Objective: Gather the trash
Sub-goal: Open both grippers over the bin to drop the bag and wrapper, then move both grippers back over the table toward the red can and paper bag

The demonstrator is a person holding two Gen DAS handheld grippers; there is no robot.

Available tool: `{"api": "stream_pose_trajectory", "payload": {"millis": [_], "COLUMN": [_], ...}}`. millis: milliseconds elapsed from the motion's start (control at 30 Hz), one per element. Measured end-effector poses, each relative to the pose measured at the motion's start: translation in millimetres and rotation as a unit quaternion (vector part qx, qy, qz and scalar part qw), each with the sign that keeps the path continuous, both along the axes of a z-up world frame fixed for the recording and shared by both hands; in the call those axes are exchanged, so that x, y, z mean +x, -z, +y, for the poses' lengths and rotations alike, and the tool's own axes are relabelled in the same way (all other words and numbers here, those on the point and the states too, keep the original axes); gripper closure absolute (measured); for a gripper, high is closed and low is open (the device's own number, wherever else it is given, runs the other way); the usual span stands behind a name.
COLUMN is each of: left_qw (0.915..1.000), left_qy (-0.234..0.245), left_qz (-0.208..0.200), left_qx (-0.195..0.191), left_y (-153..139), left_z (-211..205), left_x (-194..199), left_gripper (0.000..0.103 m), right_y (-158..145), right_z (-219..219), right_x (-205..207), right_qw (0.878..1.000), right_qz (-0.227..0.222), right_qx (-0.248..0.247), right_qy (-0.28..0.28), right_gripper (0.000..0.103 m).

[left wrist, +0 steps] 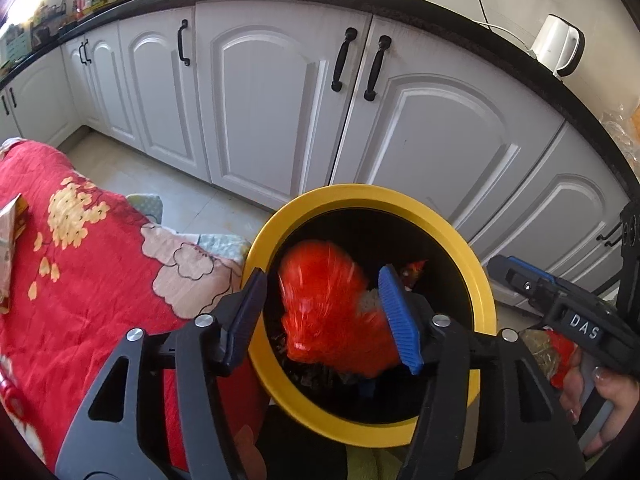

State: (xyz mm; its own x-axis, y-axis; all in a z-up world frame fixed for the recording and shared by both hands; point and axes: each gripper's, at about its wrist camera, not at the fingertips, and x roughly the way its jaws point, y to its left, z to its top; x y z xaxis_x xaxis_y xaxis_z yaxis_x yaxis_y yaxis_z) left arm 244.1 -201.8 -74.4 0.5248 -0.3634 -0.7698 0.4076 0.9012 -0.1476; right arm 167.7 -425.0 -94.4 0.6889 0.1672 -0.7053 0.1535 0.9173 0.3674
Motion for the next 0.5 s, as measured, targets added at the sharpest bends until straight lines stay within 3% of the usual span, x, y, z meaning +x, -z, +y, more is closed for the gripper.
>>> {"api": "stream_pose_trajectory", "payload": {"millis": [67,233,267,300,333,500], "left_qw": [1.0,0.9999,0.9998,0.9998,0.9996,0.9984], "left_qy": [-0.003,-0.011,-0.014,-0.016,-0.019,-0.041], "left_qz": [0.002,-0.002,-0.005,-0.007,-0.011,-0.031], "left_qx": [-0.002,-0.011,-0.013,-0.014,-0.016,-0.022], "left_y": [0,-6,-8,-10,-12,-25], "left_z": [4,14,18,20,24,46], "left_x": [-1,-5,-7,-7,-9,-17], "left_gripper": [0.042,0.037,0.033,0.02,0.017,0.016], "right_y": [-2,-9,-10,-11,-13,-24], "right_z": [-2,-2,-1,1,3,18], "right_x": [-1,-3,-2,-2,-2,-3], "right_qw": [1.0,1.0,1.0,1.0,1.0,0.999], "right_qz": [-0.003,-0.013,-0.015,-0.017,-0.019,-0.037], "right_qx": [0.0,0.001,0.001,0.002,0.002,0.003], "right_qy": [0.004,0.007,0.007,0.005,0.003,-0.01], "right_gripper": [0.06,0.055,0.054,0.052,0.05,0.036]}}
